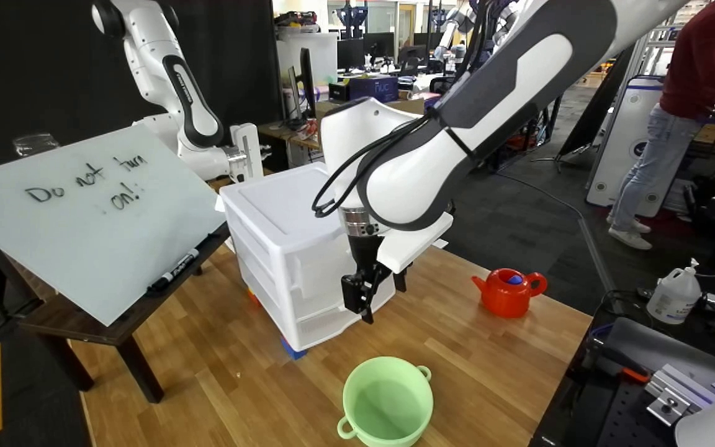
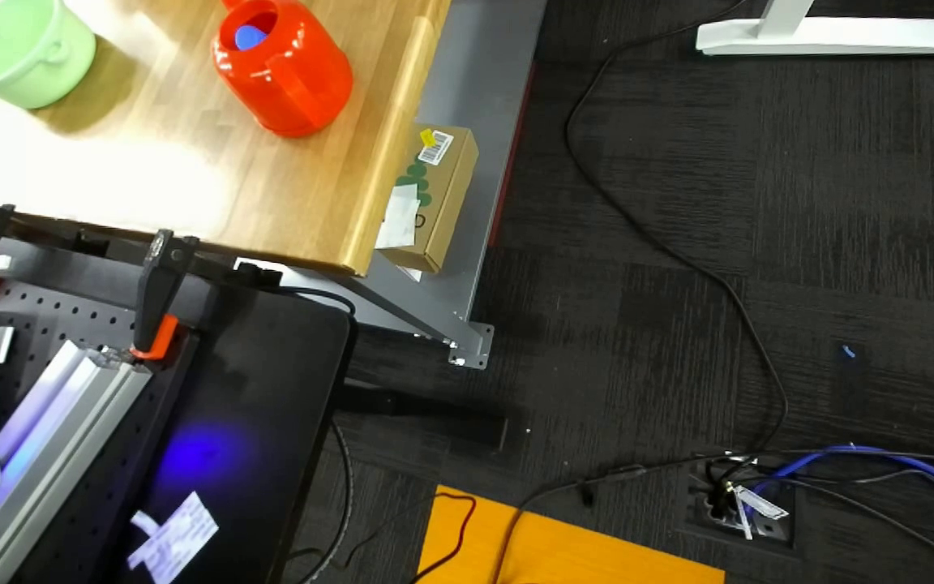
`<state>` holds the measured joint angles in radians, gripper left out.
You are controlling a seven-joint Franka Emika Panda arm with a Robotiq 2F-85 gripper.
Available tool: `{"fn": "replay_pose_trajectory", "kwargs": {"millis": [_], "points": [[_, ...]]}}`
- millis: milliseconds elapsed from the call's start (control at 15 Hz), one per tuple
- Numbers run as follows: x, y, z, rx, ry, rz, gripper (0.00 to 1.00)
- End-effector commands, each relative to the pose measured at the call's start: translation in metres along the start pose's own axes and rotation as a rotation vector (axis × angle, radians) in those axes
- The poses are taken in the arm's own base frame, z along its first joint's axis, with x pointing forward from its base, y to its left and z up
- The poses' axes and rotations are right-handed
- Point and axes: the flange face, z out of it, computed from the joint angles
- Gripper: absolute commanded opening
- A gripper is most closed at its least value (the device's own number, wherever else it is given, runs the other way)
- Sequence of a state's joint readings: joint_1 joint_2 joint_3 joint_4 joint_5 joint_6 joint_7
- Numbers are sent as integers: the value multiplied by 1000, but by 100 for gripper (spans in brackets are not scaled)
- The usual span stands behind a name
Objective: Close the upper drawer and move the green bowl
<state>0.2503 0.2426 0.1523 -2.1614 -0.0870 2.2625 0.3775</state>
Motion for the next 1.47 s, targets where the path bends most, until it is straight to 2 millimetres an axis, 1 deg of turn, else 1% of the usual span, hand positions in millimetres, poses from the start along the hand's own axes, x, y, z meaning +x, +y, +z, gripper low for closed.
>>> {"fn": "replay_pose_trajectory", "kwargs": {"millis": [0,333,400,1067,1200,1400], "points": [[1,-2,11,6,71,-10,100],[1,0,14,39,125,-12,100],[2,-3,2,39,104,-8,100],[2,-3,3,44,118,-7,100],[-4,-8,1,18,136,-28,100],[-12,-9,-1,-10,166,-23,100]]}}
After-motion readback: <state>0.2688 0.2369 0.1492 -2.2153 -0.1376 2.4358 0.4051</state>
